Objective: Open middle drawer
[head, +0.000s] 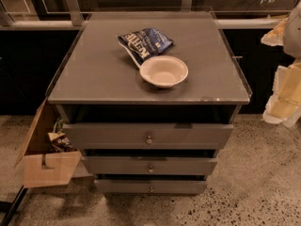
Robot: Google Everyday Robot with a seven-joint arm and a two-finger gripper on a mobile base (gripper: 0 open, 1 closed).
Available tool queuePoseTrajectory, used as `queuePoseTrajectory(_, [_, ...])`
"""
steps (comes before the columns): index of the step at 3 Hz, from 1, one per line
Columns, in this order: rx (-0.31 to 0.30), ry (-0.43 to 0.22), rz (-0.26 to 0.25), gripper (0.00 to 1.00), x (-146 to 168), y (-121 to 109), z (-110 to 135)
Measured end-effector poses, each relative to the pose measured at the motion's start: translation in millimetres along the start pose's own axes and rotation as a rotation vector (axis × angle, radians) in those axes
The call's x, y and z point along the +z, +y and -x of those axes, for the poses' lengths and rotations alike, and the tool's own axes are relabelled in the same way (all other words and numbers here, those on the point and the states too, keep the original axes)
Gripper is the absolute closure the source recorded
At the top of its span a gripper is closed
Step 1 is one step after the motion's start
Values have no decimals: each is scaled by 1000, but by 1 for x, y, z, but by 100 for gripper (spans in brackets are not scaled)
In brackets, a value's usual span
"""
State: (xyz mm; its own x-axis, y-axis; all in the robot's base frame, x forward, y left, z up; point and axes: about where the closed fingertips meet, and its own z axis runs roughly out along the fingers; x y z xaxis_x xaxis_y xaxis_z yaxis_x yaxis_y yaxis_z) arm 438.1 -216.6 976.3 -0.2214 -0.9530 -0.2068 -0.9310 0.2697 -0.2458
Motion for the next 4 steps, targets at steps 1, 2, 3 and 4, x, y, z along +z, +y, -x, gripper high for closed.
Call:
queuePoseTrajectory(1, [0,0,0,0,0,0,0])
queuePoseTrajectory(2, [24,1,-46,0,5,6,-1])
queuePoseTrajectory(3, [110,-46,-83,0,21,32,-13])
queuePoseTrajectory(4, [207,-171,-77,0,58,60,-29])
